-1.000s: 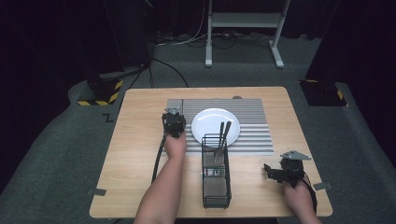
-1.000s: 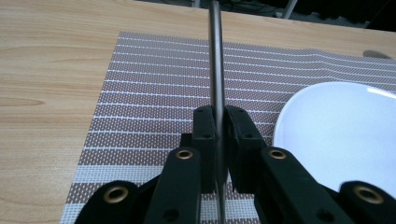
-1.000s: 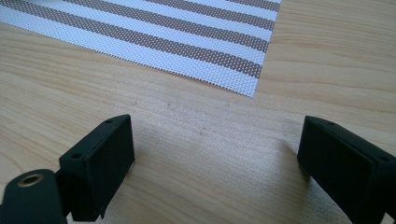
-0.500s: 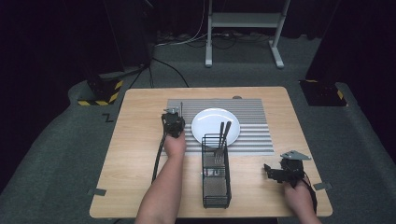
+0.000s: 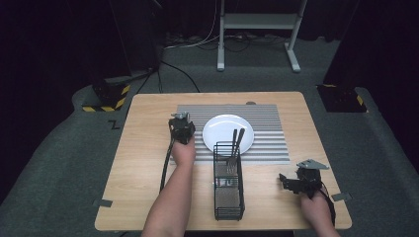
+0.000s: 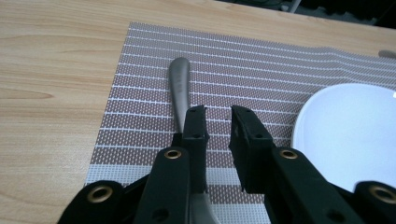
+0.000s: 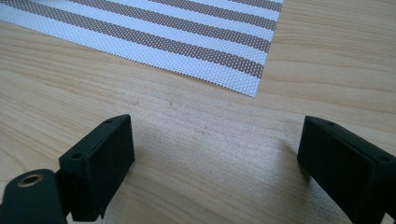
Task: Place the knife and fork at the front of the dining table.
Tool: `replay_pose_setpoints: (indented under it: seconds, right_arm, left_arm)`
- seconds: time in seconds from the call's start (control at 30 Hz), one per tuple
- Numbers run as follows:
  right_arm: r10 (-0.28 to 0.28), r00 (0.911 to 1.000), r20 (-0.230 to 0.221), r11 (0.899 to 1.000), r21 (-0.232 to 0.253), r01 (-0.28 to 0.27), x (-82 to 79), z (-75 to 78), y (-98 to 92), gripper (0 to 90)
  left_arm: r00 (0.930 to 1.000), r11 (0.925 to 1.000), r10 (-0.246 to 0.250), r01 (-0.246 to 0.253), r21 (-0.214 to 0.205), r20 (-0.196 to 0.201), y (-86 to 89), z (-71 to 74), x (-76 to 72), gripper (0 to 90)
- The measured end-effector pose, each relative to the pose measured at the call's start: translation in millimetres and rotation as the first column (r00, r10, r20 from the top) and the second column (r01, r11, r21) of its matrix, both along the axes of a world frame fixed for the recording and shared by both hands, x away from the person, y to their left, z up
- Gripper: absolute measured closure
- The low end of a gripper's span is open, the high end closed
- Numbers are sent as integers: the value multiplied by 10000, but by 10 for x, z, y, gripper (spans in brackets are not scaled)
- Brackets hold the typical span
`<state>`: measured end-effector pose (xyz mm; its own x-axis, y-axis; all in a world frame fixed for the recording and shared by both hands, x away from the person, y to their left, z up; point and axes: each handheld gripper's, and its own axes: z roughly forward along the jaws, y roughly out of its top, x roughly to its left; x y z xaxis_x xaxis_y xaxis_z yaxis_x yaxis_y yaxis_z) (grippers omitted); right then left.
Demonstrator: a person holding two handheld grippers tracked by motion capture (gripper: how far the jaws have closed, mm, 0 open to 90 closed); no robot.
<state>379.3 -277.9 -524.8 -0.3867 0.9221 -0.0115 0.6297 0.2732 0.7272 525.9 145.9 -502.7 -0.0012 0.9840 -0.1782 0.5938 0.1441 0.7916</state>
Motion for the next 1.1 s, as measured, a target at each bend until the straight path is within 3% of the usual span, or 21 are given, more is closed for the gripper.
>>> replay_pose_setpoints:
  seconds: [0.23,0.4,0.47,0.5,0.6,0.8,0.93,1.0,1.1]
  right_arm:
    - [15,10000,0,10000,-7,-15,0,0,0,104]
    - [20,10000,6,10000,-13,-20,0,0,0,104]
    - [14,10000,0,10000,-10,-14,0,0,0,103]
    - [21,10000,8,10000,-15,-21,0,0,0,103]
    - [20,10000,7,10000,-14,-20,0,0,0,103]
    - [6,10000,-4,10000,-7,-6,0,1,1,103]
    - [6,10000,-1,10000,-13,-6,0,0,1,103]
    - [6,10000,-2,10000,-12,-6,0,0,2,103]
    - [23,10000,-5,10000,4,-23,0,0,3,103]
  left_arm:
    - [9995,9958,-314,319,861,-80,-25,15,-101,704]
    - [9966,9966,-519,558,602,-646,-47,-51,-273,520]
    - [9954,9956,-637,684,647,-717,-107,-90,-338,492]
    - [9929,9887,-838,934,1176,-845,-117,-100,-372,466]
    - [9881,9788,-911,1118,1716,-1240,-164,-142,-482,467]
    - [9867,9767,-977,1202,1780,-1301,-135,-150,-580,587]
    - [9883,9807,-911,1105,1616,-1226,-93,-155,-598,675]
    - [9876,9828,-1033,1197,1405,-1185,-67,-157,-604,656]
    - [9875,9826,-1088,1243,1381,-1144,-38,-138,-627,511]
